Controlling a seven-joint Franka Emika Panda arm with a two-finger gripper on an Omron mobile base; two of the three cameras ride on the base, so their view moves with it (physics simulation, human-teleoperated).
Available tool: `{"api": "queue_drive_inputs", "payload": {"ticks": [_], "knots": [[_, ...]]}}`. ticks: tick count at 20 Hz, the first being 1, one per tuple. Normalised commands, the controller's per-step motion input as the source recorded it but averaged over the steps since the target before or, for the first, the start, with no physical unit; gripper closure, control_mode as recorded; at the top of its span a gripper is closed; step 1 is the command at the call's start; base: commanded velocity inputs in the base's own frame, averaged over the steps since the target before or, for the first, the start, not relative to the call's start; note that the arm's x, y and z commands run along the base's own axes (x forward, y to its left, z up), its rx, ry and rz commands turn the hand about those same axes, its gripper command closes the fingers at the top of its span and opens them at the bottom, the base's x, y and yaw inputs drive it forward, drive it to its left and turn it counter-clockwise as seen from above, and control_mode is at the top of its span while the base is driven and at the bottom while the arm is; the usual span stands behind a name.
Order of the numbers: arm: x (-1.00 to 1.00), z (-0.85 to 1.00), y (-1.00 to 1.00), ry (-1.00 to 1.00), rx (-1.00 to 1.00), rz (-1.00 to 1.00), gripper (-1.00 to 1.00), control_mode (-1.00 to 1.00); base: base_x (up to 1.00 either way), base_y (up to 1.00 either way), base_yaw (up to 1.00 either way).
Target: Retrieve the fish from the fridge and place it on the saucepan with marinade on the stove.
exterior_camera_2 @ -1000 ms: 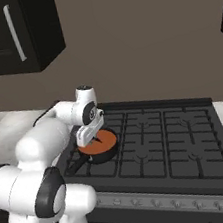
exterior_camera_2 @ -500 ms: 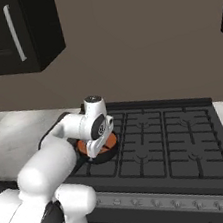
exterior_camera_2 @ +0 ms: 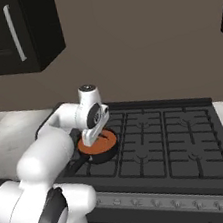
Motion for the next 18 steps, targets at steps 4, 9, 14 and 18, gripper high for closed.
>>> {"api": "queue_drive_inputs", "payload": {"ticks": [4, 9, 14, 18], "knots": [[0.19, 0.09, 0.08, 0.00, 0.00, 0.00, 1.00, -1.00, 0.00, 0.00, 0.00], [0.01, -0.11, 0.00, -0.02, -0.01, 0.00, 1.00, -1.00, 0.00, 0.00, 0.00], [0.00, -0.29, 0.00, -0.04, -0.03, 0.00, 1.00, -1.00, 0.00, 0.00, 0.00], [0.08, -0.27, 0.01, -0.02, -0.02, 0.00, 1.00, -1.00, 0.00, 0.00, 0.00]]}}
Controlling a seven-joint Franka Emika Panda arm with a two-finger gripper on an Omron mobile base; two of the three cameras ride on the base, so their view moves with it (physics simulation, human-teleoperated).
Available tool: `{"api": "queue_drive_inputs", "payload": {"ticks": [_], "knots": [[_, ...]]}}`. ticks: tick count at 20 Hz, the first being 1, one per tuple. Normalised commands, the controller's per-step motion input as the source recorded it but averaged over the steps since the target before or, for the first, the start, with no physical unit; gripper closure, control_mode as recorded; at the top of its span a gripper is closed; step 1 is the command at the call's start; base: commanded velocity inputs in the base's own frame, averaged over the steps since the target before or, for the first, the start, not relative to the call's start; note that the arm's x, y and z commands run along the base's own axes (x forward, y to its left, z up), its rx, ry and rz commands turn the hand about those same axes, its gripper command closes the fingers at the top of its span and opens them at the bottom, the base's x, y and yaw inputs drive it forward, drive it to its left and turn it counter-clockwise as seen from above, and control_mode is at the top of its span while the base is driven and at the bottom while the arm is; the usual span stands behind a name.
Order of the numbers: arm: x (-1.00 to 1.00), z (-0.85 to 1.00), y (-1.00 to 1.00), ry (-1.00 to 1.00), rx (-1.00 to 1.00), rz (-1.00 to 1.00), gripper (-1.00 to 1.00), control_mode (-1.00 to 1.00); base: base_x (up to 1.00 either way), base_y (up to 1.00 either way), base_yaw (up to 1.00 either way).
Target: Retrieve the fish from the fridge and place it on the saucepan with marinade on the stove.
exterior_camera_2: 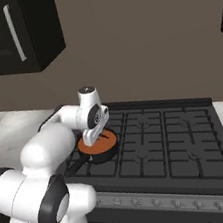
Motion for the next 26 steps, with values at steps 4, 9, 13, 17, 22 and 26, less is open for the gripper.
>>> {"api": "queue_drive_inputs", "payload": {"ticks": [4, 9, 13, 17, 22, 26], "knots": [[0.15, -0.21, 0.00, 0.00, 0.00, 0.00, 1.00, -1.00, 0.00, 0.00, 0.00], [0.10, -0.25, 0.00, 0.00, 0.00, 0.00, 1.00, -1.00, 0.00, 0.00, 0.00], [0.05, -0.15, 0.00, 0.00, 0.00, 0.00, 1.00, -1.00, 0.00, 0.00, 0.00], [0.03, -0.01, 0.00, 0.00, 0.00, 0.00, -1.00, -1.00, 0.00, 0.00, 0.00], [0.00, 0.12, -0.06, 0.00, 0.00, 0.00, -1.00, -1.00, 0.00, 0.00, 0.00], [0.00, 0.31, -0.07, 0.00, 0.00, 0.00, -1.00, -1.00, 0.00, 0.00, 0.00]]}}
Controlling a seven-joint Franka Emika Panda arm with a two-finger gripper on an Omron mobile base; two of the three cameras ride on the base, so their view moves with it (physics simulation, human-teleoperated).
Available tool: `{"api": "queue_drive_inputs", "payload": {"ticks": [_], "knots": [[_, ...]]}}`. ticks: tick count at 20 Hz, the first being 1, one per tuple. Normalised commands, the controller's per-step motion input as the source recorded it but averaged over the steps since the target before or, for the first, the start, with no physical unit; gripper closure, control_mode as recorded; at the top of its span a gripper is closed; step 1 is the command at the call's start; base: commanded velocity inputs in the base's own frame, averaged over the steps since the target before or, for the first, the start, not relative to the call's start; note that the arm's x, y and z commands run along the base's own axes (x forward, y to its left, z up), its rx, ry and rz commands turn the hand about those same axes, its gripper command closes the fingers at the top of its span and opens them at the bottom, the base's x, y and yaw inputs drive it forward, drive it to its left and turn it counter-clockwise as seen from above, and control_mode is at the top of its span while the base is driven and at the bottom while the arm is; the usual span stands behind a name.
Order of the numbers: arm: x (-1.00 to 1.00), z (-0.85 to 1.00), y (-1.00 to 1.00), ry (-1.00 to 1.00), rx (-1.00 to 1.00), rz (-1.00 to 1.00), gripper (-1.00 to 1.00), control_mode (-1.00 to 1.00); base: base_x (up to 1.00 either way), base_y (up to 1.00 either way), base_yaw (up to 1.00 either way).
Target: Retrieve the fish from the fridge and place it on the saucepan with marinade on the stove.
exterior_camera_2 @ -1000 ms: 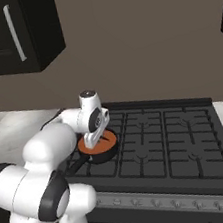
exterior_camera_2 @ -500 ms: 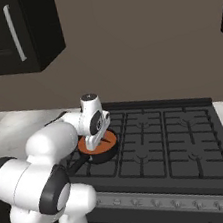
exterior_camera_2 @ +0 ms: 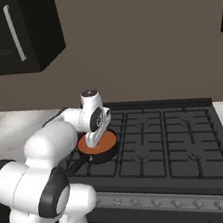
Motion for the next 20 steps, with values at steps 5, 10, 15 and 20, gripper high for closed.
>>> {"api": "queue_drive_inputs", "payload": {"ticks": [5, 10, 15, 20], "knots": [[-0.01, 0.59, -0.10, -0.04, 0.00, 0.00, -1.00, -1.00, 0.00, 0.00, 0.00], [-0.47, 0.88, -0.36, -0.14, 0.01, 0.00, -1.00, -1.00, 0.00, 0.00, 0.00], [-0.86, 0.47, -0.63, -0.21, 0.04, 0.00, -1.00, -1.00, 0.00, 0.00, 0.00], [-1.00, 0.15, -0.70, -0.35, 0.15, 0.00, -1.00, -1.00, 0.00, 0.00, 0.00]]}}
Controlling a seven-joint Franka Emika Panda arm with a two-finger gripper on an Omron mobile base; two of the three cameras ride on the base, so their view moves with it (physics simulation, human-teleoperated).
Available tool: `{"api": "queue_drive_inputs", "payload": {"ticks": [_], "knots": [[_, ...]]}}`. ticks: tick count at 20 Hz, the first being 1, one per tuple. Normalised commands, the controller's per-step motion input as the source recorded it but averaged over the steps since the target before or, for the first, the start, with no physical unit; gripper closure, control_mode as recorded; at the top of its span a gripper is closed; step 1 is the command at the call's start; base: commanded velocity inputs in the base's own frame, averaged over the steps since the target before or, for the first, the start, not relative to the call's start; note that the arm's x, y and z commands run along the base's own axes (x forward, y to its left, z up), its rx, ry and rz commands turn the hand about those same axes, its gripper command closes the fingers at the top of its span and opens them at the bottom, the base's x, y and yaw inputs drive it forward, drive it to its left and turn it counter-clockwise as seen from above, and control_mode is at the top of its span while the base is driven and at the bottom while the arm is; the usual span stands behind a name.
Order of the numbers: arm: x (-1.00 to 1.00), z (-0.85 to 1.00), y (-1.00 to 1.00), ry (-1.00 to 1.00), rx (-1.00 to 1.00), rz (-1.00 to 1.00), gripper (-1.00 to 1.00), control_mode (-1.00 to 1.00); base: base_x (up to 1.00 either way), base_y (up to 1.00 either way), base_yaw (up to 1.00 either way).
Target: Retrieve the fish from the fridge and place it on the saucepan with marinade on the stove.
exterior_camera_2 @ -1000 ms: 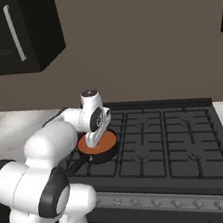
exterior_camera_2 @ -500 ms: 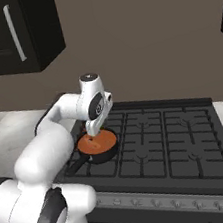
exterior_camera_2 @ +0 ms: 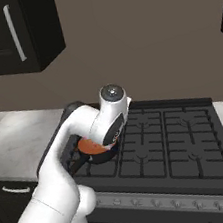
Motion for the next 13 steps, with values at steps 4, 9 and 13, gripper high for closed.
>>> {"api": "queue_drive_inputs", "payload": {"ticks": [4, 9, 13], "knots": [[-1.00, 0.12, -0.73, -0.31, 0.23, -0.02, -1.00, -1.00, 0.00, 0.00, 0.00], [-0.97, 0.08, -0.65, -0.29, 0.23, 0.00, -1.00, -1.00, 0.00, 0.00, 0.00], [-0.80, 0.02, -0.46, -0.24, 0.23, 0.00, -1.00, -1.00, 0.00, 0.00, 0.00]]}}
